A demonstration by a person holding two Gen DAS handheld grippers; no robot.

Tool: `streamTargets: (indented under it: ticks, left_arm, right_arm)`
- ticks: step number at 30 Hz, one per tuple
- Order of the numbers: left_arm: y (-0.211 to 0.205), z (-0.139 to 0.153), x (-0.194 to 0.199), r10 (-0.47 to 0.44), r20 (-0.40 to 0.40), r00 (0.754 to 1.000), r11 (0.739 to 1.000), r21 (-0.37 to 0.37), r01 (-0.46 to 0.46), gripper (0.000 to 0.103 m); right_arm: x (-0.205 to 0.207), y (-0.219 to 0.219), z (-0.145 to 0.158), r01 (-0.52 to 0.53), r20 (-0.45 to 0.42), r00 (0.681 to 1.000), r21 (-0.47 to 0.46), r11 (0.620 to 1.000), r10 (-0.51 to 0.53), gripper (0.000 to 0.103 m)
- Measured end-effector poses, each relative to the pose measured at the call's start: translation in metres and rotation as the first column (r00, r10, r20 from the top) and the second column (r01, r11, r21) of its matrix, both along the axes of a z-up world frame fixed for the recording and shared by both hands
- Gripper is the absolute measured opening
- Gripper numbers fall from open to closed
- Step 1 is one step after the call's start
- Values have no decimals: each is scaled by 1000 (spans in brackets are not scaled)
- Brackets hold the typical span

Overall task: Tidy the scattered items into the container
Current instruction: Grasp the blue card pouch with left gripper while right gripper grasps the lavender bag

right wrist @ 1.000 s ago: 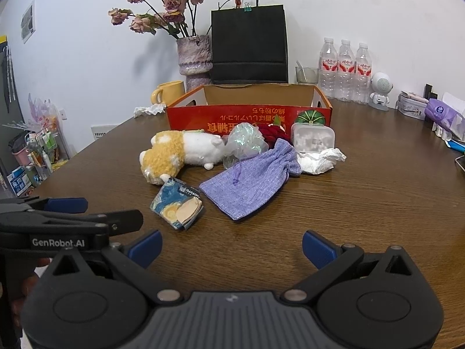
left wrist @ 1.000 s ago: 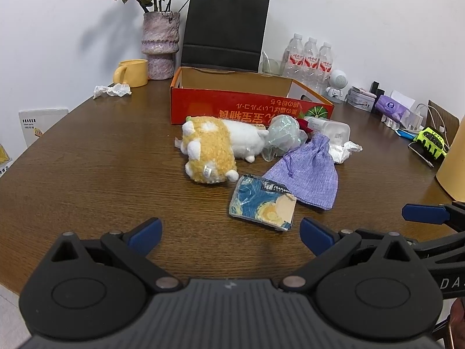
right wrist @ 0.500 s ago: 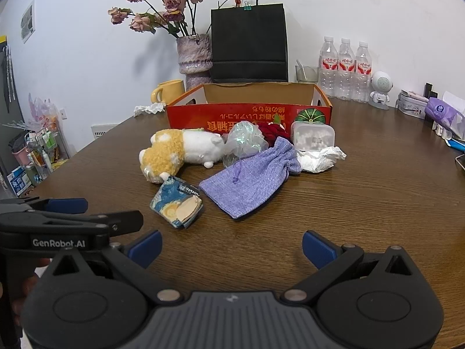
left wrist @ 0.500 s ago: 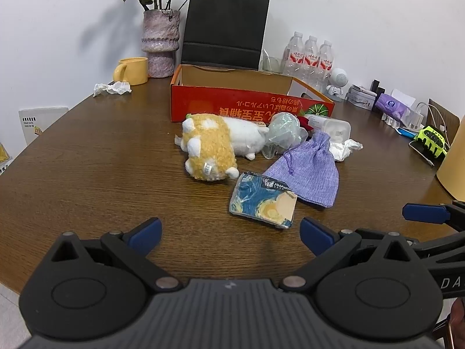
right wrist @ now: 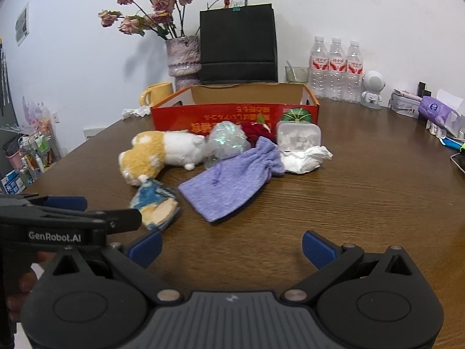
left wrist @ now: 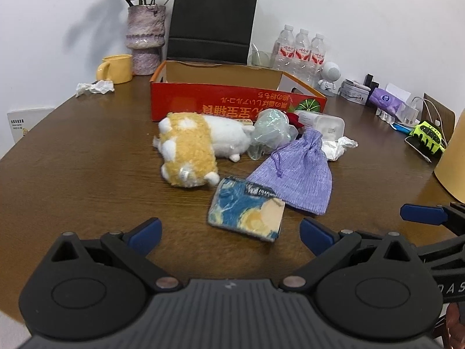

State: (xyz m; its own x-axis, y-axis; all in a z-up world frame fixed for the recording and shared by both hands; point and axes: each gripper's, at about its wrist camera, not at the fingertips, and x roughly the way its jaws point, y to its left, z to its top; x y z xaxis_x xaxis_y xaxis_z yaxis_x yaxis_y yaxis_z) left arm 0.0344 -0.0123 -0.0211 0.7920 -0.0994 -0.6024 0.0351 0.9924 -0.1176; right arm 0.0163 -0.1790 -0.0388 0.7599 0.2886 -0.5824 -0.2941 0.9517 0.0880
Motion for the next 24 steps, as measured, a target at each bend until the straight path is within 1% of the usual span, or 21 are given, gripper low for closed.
streamTargets:
  ticks: [5,9,10,12,14,15,17,18,19,20,21,22,24]
  left_arm:
    - [-6,-8,19,-2,-5,1000,1000,15,2,103]
    - [-10,-13,30,3,5,1000,998,67,-3,103]
    - [-10,-15,33,7,5,1000,997,81,-7,102]
    - [-9,-19,39,4,-6,1000,996,91,-4,94]
    - [-7,-23,43,-6,-13,1000,996,90,7,78]
    - [-7,-23,42,-11,0,1000,995,100,11,73]
    - [-5,-22,42,-40,8,999,996,79,39,47]
    - [-5,-21,43,-50,12,999,996,76,49,44]
    - [-4,-21,43,-60,15,998,996,69,59,28]
    - [-3,-20,43,-72,19,997,996,56,71,15]
    - [-1,-20,43,-81,23,996,996,42,80,13]
    - [0,-19,42,-84,31,996,996,33,83,10]
    - [2,-18,38,-95,48,994,995,17,95,9]
  right_arm:
    - [20,-8,-7,21,-17,1000,24,999,-21,103]
    - [39,-10,-10,30,-23,999,51,998,-29,100]
    - [44,-9,-11,26,-25,999,56,998,-25,97]
    - [55,-5,-13,12,-33,999,65,998,-10,93]
    - [67,0,-16,1,-40,999,71,997,2,85]
    - [73,3,-18,-3,-47,999,73,997,7,82]
    - [83,8,-23,-12,-58,998,71,997,16,65]
    - [86,11,-24,-17,-51,998,61,998,20,60]
    - [87,14,-24,-27,-45,999,55,998,29,46]
    - [88,14,-24,-41,-47,998,64,997,44,19]
    - [88,14,-24,-54,-55,997,85,995,58,8]
    - [87,13,-24,-61,-58,996,103,993,67,5]
    - [80,11,-23,-72,-37,996,114,991,76,4]
